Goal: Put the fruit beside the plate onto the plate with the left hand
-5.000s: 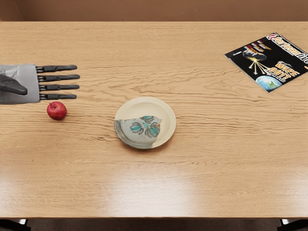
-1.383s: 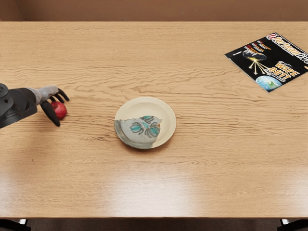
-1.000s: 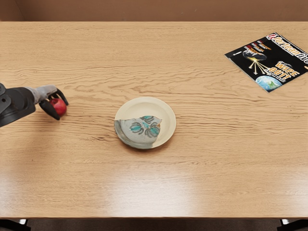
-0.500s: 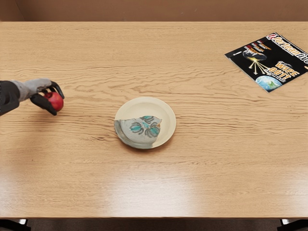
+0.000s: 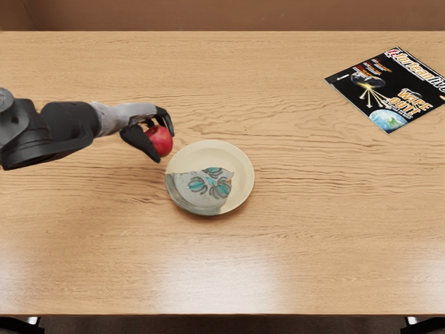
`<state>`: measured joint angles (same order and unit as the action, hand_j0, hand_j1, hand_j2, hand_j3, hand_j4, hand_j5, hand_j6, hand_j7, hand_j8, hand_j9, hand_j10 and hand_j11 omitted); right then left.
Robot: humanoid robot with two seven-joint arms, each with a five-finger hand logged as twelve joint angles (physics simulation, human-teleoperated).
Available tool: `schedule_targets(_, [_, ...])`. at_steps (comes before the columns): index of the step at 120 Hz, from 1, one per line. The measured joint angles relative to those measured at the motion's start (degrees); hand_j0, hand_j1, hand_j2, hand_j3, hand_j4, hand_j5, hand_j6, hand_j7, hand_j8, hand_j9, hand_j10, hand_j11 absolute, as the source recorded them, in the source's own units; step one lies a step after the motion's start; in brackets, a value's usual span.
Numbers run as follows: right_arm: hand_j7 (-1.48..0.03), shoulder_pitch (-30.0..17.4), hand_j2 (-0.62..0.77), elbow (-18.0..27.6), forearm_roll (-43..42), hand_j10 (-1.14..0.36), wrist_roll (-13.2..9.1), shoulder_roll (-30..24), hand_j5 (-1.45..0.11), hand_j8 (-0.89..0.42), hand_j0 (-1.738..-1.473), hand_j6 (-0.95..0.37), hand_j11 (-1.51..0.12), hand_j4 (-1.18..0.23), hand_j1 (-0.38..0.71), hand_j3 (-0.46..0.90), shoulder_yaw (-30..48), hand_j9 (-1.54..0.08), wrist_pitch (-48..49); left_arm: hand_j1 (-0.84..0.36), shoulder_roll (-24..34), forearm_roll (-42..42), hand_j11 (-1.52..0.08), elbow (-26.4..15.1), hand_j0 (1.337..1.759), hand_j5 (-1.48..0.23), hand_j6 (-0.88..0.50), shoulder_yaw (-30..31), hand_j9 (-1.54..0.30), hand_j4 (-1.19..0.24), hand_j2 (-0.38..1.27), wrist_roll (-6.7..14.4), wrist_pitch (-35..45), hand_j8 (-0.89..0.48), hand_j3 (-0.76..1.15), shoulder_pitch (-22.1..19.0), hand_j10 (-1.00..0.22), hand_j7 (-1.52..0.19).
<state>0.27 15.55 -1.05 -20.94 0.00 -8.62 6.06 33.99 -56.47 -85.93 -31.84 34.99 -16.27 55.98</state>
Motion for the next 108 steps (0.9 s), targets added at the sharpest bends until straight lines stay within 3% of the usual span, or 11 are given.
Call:
schedule_targets(42, [0.0, 0.0, 0.0, 0.1, 0.0, 0.0, 0.0, 0.0, 0.0, 0.0, -1.658, 0.0, 0.0, 0.0, -0.35, 0.0, 0.0, 0.0, 0.1, -0.48, -12.1, 0.2, -1.25, 1.0, 1.625, -1.33, -0.08, 0.7, -1.23, -0.25, 0.47, 0.0, -1.4, -0.22, 0.0, -0.1, -0.8, -1.25])
schedule_targets(68, [0.0, -0.1, 0.0, 0.1, 0.1, 0.0, 0.0, 0.0, 0.0, 0.0, -1.658, 0.0, 0.0, 0.0, -0.35, 0.0, 0.0, 0.0, 0.1, -0.44, -17.9, -0.4, -1.26, 9.2, 1.622, -1.33, -0.1, 0.8, -1.23, -0.27, 0.43, 0.0, -1.5, -0.24, 0.0, 1.5, -0.82, -1.27])
schedule_targets(82, [0.0, -0.1, 0.0, 0.1, 0.1, 0.0, 0.0, 0.0, 0.0, 0.0, -1.658, 0.0, 0.0, 0.0, -0.35, 0.0, 0.0, 0.0, 0.1, -0.43, -18.2, -0.6, -1.24, 12.3, 1.624, -1.33, -0.09, 0.9, -1.22, -0.28, 0.42, 0.1, -1.5, -0.25, 0.0, 1.5, -0.82, -1.28])
schedule_targets(108, [0.0, -0.1, 0.0, 0.1, 0.0, 0.0, 0.1, 0.0, 0.0, 0.0, -1.658, 0.0, 0.0, 0.0, -0.35, 0.0, 0.0, 0.0, 0.1, -0.23, -19.1, -0.5, -0.77, 13.5, 1.645, -0.8, -0.27, -0.1, -0.76, -0.35, 0.21, 0.0, -0.2, -0.33, 0.0, 1.5, -0.54, -0.78])
